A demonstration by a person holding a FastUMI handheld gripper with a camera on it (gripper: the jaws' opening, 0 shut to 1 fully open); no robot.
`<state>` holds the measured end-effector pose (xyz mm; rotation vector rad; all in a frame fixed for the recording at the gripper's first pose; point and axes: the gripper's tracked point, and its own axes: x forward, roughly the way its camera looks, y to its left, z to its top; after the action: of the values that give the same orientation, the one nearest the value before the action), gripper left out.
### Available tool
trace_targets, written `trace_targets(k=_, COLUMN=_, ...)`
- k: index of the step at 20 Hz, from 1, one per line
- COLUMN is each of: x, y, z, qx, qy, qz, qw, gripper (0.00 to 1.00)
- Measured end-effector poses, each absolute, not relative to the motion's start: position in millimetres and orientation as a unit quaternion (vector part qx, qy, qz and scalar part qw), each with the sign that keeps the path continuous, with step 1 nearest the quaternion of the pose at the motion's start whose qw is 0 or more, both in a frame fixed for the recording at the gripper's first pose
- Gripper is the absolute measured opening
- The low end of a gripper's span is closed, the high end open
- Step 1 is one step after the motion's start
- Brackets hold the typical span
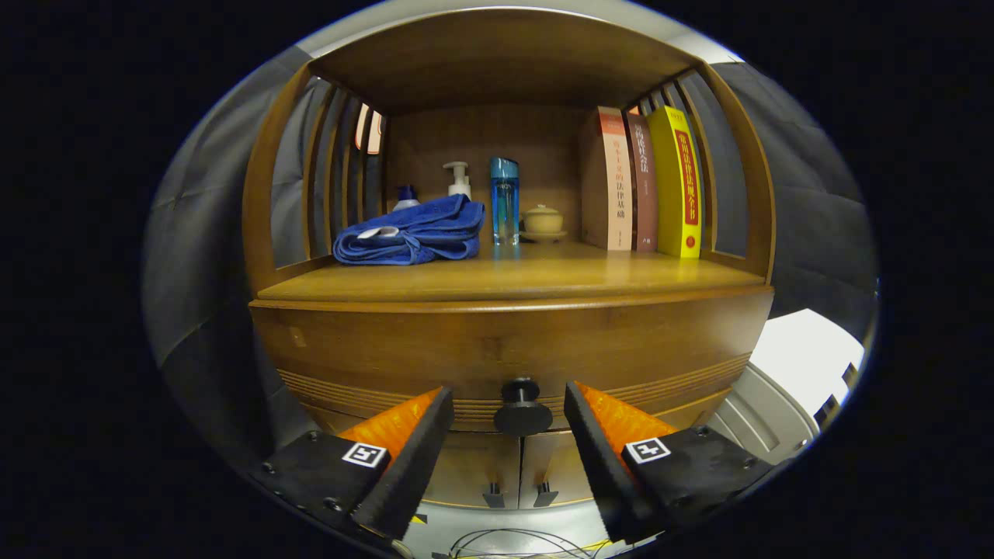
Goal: Pull open the drawer, take out the items inside it, and place them on the countertop above the cabinet.
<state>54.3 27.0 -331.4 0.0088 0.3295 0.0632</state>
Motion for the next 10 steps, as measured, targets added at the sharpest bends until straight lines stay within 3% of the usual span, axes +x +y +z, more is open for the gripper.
trace_targets(k=8, x=65.1, y=20.1, z=-346.1, qx=0.005, qy=0.176, qz=0.037, qw=0.984, gripper=0.56)
trace_targets(k=10, x=63.8, y=19.4, z=-346.2, qx=-0.003, qy=0.177, qz=0.036, qw=0.983, gripper=0.52)
